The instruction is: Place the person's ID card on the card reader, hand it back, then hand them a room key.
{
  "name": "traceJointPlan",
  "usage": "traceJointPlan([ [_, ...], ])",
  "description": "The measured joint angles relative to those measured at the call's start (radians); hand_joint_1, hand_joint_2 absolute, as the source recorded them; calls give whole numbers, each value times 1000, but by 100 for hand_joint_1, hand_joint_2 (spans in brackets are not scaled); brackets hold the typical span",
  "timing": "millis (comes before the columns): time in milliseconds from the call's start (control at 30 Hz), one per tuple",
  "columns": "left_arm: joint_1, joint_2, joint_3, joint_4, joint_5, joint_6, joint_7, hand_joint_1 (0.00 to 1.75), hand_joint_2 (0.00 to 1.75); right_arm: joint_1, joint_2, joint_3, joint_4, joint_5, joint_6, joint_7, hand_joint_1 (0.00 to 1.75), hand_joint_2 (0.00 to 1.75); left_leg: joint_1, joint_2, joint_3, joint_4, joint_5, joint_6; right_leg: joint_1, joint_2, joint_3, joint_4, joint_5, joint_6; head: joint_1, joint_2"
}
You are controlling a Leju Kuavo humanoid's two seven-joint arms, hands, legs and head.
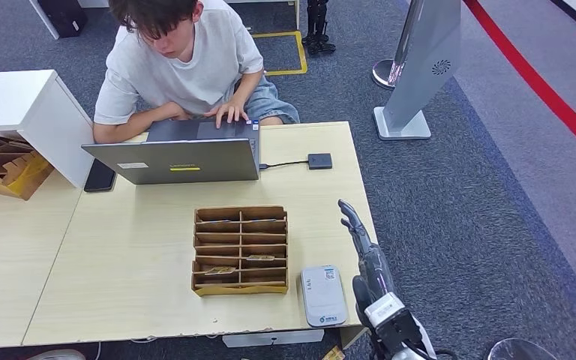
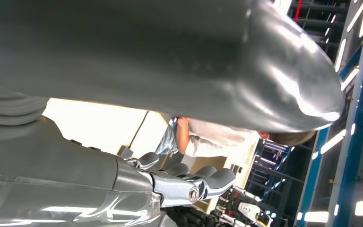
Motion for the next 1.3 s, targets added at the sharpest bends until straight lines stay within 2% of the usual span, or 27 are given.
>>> traceJointPlan([
  [567,0,0,0,0,-2,-1,0,0,0,0,0,-2,4,-10,1,1,0,0,0,0,0,0,0,0,0,0,0,0,0,0,0,0],
  [700,0,0,0,0,-2,-1,0,0,0,0,0,-2,4,-9,1,1,0,175,0,0,0,0,0,0,0,0,0,0,0,0,0,0],
  [1033,0,0,0,0,-2,-3,0,0,0,0,0,-1,7,21,-2,9,0,175,0,0,0,0,0,0,0,0,0,0,0,0,0,0],
  [1300,-5,0,0,0,-7,-8,0,0,0,-35,0,59,27,214,-50,74,0,175,0,0,0,0,0,0,0,0,0,0,0,0,0,0],
])
